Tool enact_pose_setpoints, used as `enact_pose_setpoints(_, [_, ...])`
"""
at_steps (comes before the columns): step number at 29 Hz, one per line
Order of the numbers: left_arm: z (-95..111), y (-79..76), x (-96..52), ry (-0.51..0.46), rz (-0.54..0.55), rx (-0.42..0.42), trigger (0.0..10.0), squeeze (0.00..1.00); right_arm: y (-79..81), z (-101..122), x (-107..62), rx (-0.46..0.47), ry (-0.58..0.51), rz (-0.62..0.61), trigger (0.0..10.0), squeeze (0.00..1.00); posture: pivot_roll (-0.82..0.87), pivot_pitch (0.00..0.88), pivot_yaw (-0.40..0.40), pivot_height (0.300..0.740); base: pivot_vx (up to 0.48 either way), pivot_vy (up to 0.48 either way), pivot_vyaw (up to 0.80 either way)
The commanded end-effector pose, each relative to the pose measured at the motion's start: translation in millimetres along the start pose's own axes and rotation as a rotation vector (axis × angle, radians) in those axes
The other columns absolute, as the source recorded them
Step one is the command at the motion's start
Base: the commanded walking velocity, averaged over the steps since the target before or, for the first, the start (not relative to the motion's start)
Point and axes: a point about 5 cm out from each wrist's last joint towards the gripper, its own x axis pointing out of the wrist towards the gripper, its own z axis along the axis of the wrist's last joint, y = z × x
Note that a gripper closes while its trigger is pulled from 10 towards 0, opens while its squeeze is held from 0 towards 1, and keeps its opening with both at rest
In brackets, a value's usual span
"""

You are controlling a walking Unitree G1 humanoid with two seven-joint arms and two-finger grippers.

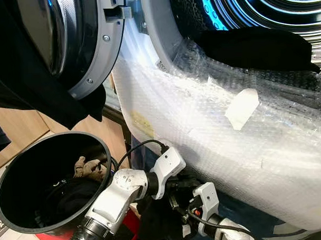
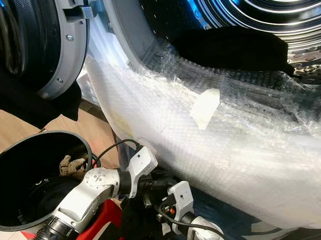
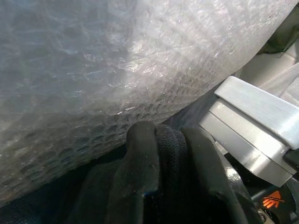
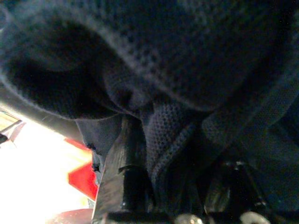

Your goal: Clothes washing

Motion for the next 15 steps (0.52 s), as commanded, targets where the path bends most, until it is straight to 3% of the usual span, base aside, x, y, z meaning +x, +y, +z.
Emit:
enact_pose_setpoints(1, [34.8,-9.9,2.1,-0.163,-0.082,0.065,10.0,1.0,9.6,-15.2,1.0,0.033,0.062,0.042,0.0,0.0,0.0,0.148,-0.035,0.74,0.0,0.0,0.0])
enact_pose_setpoints(11, [36.4,-15.0,-24.5,-0.179,-0.163,-0.02,10.0,1.0,13.0,-17.9,-0.6,0.033,0.069,0.068,0.0,0.0,0.01,0.153,-0.034,0.74,0.0,0.0,0.0])
enact_pose_setpoints(13, [32.4,-12.3,-43.4,-0.126,-0.137,-0.005,10.0,1.0,13.8,-19.2,-2.9,0.025,0.075,0.085,0.0,0.0,0.01,0.155,-0.031,0.74,0.0,0.0,0.0])
enact_pose_setpoints(15, [31.2,-10.5,-51.2,-0.11,-0.112,-0.005,10.0,1.0,14.0,-19.4,-4.4,0.025,0.075,0.09,0.0,0.0,0.01,0.157,-0.029,0.74,0.0,0.0,0.0])
